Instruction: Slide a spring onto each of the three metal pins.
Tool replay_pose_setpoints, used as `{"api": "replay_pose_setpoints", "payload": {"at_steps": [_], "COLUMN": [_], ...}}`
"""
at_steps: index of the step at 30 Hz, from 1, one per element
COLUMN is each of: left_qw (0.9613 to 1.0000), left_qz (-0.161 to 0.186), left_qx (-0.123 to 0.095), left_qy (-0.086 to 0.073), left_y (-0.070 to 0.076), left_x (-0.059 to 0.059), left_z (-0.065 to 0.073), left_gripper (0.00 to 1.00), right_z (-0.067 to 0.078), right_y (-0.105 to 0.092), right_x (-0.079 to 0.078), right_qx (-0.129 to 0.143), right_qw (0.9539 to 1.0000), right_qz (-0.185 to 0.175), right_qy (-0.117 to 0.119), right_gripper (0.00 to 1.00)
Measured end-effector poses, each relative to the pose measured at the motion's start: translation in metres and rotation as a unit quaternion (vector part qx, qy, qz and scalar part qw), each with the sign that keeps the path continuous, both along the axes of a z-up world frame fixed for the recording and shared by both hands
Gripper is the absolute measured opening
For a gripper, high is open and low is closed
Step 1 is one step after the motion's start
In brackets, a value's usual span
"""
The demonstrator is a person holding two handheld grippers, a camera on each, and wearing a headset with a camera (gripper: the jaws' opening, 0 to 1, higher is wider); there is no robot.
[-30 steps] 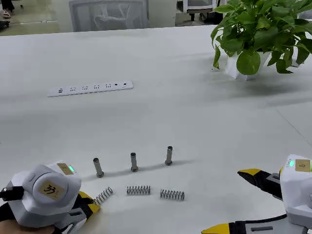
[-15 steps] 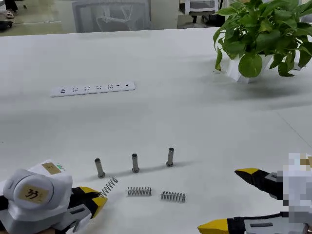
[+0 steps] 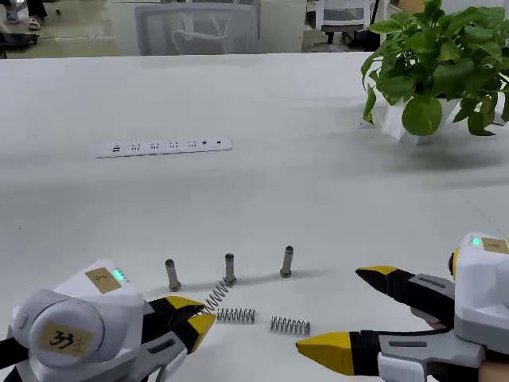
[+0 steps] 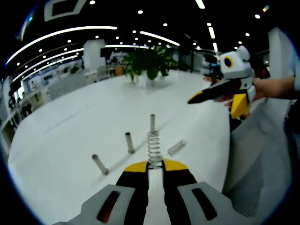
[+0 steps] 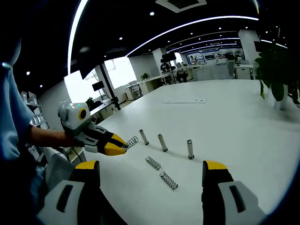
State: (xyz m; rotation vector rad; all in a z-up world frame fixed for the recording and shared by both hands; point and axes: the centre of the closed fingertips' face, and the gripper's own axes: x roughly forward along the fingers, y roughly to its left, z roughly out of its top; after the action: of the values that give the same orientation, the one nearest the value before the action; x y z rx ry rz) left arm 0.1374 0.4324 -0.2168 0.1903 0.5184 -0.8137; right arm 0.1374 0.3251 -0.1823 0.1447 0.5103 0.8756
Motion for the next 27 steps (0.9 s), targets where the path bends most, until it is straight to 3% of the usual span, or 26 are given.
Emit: {"api": "replay_pose_setpoints", "payload": {"at_steps": [3, 10, 14, 20, 23, 27], "left_qw": [0.9999, 0.9988, 0.9983, 0.9968, 0.9958, 0.9950], "left_qz": [0.000, -0.011, -0.018, -0.031, -0.036, -0.042], "left_qx": [-0.017, -0.047, -0.055, -0.074, -0.083, -0.088], "left_qy": [-0.004, -0.005, -0.009, -0.011, -0.016, -0.021], "left_y": [-0.009, -0.030, -0.038, -0.045, -0.049, -0.050], "left_x": [-0.002, -0.006, -0.012, -0.017, -0.020, -0.022], "left_z": [0.004, 0.012, 0.014, 0.018, 0.021, 0.023], "left_gripper": [0.10, 0.10, 0.10, 0.10, 0.10, 0.10], "right_z": [0.006, 0.014, 0.019, 0.019, 0.024, 0.024], "right_y": [0.011, 0.034, 0.043, 0.047, 0.051, 0.049], "right_x": [0.004, 0.009, 0.010, 0.007, 0.001, 0.001], "right_qx": [0.031, 0.073, 0.101, 0.134, 0.172, 0.189], "right_qw": [0.9995, 0.9972, 0.9945, 0.9894, 0.9817, 0.9781], "right_qz": [-0.004, 0.002, 0.007, 0.014, 0.023, 0.023], "right_qy": [0.006, 0.016, 0.028, 0.054, 0.078, 0.085], "right_gripper": [0.89, 0.84, 0.79, 0.63, 0.52, 0.40]}}
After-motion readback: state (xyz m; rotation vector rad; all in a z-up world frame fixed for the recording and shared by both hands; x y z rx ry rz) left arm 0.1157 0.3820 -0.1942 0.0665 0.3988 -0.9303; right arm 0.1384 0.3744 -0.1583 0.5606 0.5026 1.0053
